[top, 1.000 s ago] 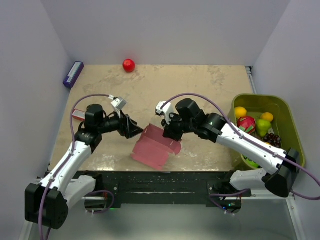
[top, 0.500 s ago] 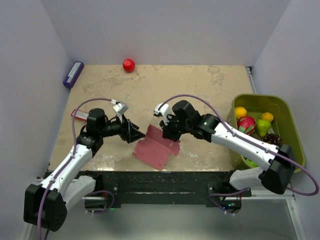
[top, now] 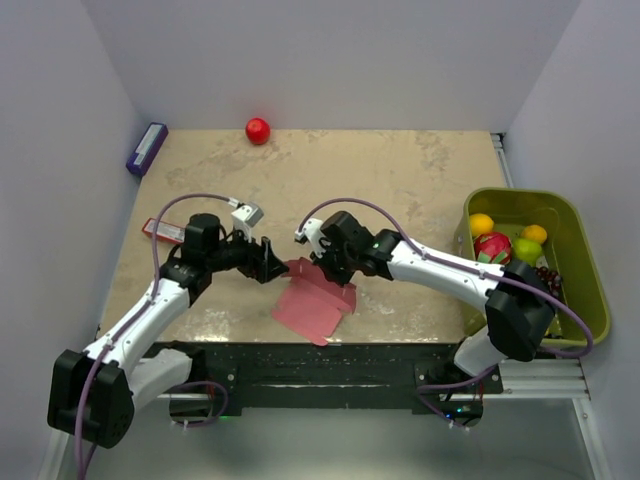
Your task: Fold the paper box
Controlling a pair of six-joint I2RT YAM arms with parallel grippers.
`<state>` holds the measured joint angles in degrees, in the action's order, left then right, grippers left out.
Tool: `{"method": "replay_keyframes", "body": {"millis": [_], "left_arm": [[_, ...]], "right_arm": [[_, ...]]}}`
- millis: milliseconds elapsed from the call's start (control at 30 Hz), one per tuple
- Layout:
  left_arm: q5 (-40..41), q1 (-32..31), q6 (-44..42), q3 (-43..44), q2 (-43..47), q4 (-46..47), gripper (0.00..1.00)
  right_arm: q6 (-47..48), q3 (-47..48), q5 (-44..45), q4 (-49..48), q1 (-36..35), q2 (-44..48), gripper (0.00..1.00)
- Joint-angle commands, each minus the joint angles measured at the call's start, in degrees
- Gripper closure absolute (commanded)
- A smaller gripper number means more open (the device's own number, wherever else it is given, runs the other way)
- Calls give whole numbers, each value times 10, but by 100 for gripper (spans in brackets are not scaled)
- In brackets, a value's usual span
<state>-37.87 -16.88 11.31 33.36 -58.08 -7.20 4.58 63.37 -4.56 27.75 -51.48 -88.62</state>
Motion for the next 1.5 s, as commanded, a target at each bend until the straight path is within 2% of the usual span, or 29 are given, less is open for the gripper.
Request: {"method": "replay_keyframes", "body": {"millis": [0,267,400,500,533,633,733,800,900,1067,1167,1400,1467], "left_arm": [[83,-25,-46,42,-15,-12,15],[108,-77,-69,93,-115,0,14],[122,-90,-79,101,-136,1,14],[126,-97,-83,101,-145,0,21],[128,-100,-85,101,-148,-1,28],[128,-105,-87,105,-157,0,40],[126,-109,-85,106,-169,1,44],[126,-109,-77,102,-171,1,43],[146,-109,-69,93,-161,3,32],[139,-109,-64,82,-147,22,30],[126,-109,-58,81,-150,35,34],[97,-111,-54,76,-162,46,69],[94,-112,-55,75,-164,45,72]], "right_arm": [[20,4,11,-19,-10,6,100],[28,-4,35,-27,-25,-7,100],[29,-8,30,-34,-26,-6,100],[31,-9,32,-37,-26,-7,100],[31,-9,32,-37,-26,-8,100],[33,-9,29,-39,-26,-11,100],[32,-9,29,-44,-26,-13,100],[28,-11,19,-45,-26,-9,100],[25,-19,22,-50,-26,8,100],[23,-23,17,-52,-25,18,100],[25,-19,17,-50,-26,10,100],[22,-21,17,-55,-26,13,100],[20,-23,24,-56,-26,16,100]]}}
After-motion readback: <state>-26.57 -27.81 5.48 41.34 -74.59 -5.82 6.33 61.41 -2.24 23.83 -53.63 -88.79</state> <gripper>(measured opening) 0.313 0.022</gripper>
